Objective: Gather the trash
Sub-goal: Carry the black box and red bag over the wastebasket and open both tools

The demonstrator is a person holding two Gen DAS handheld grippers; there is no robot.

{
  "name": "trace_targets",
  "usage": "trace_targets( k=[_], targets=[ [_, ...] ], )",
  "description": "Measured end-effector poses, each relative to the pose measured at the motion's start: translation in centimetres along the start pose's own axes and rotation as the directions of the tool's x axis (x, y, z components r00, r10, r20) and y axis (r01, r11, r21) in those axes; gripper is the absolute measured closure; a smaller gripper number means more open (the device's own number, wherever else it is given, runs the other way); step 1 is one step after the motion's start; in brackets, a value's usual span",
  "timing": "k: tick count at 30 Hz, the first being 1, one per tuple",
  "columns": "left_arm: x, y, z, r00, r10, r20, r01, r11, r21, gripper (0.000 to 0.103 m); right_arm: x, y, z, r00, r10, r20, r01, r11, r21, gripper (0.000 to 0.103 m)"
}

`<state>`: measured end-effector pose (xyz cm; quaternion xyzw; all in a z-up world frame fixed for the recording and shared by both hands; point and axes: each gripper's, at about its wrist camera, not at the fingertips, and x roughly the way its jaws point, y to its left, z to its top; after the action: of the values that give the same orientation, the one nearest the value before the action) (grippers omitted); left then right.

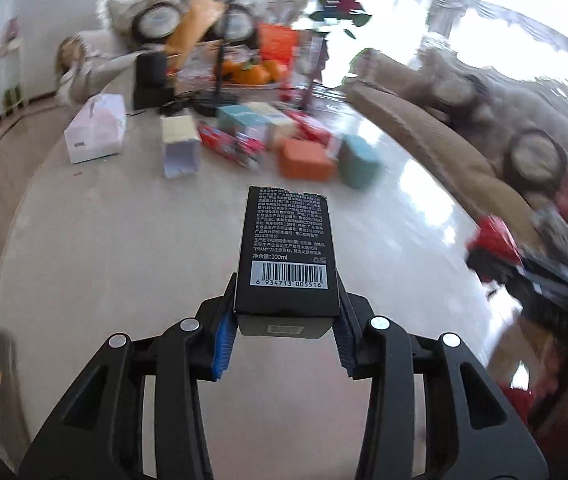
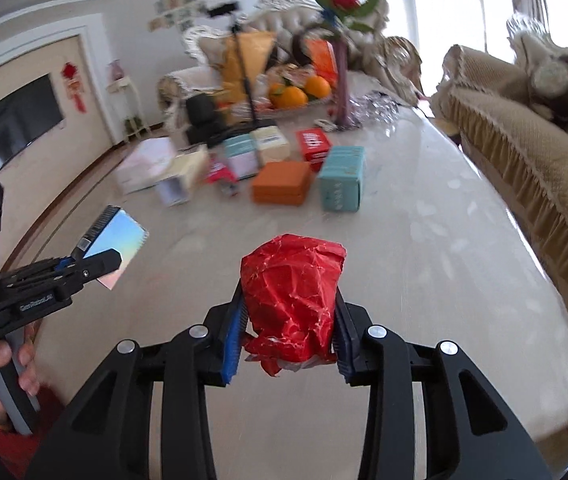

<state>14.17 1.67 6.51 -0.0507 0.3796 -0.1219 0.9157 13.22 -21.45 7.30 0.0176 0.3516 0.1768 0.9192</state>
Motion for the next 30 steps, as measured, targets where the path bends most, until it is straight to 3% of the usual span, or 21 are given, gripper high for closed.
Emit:
trace_targets(
  k=[6,10,13,16,21,24,26,27,29,30],
  targets=[
    [-5.6,-4.5,-9.7,0.992,-0.087,-0.090,0.097,0.989,0.109,0.062,-6.0,2.6,-6.7,0.997,0.067,-0.045,-0.069,0.997,-0.041,0.067],
    [-5.9,-5.9,-15.3,0.976,-0.118,-0.184,0.141,0.983,0.119,0.062,-7.2,4.0,-11.7,0.990,0.066,-0.123,-0.070,0.997,-0.025,0.067],
    [-4.6,-6.5,-19.3,0.959,-0.111,-0.262,0.151,0.979,0.138,0.062,-6.2,4.8,-15.7,0.973,0.065,-0.222,-0.069,0.998,-0.011,0.067],
    [-1.8,-6.3,-22.4,0.929,-0.117,-0.351,0.169,0.978,0.121,0.062,-4.2,5.0,-20.1,0.942,0.057,-0.331,-0.053,0.998,0.022,0.067],
    [2.4,-6.3,-26.1,0.876,-0.122,-0.467,0.191,0.976,0.104,0.062,-0.5,4.7,-24.5,0.894,0.036,-0.447,-0.012,0.998,0.057,0.067],
    [3.8,-6.4,-27.5,0.847,-0.138,-0.513,0.207,0.975,0.078,0.061,0.5,4.7,-26.3,0.875,0.048,-0.481,-0.014,0.997,0.075,0.067],
    [4.4,-6.2,-28.1,0.834,-0.134,-0.536,0.196,0.979,0.061,0.060,0.6,5.2,-26.7,0.874,0.039,-0.484,-0.011,0.998,0.061,0.066],
    [4.7,-6.0,-28.3,0.833,-0.123,-0.540,0.182,0.982,0.056,0.057,0.2,4.8,-26.7,0.875,0.040,-0.483,-0.013,0.998,0.061,0.064],
    [4.9,-6.0,-28.4,0.834,-0.112,-0.541,0.167,0.985,0.053,0.033,0.3,4.7,-26.6,0.877,0.039,-0.479,-0.010,0.998,0.063,0.052],
    [5.0,-6.0,-28.5,0.834,-0.109,-0.540,0.163,0.985,0.053,0.029,0.2,4.7,-26.6,0.876,0.033,-0.480,-0.005,0.998,0.061,0.038]
  ],
)
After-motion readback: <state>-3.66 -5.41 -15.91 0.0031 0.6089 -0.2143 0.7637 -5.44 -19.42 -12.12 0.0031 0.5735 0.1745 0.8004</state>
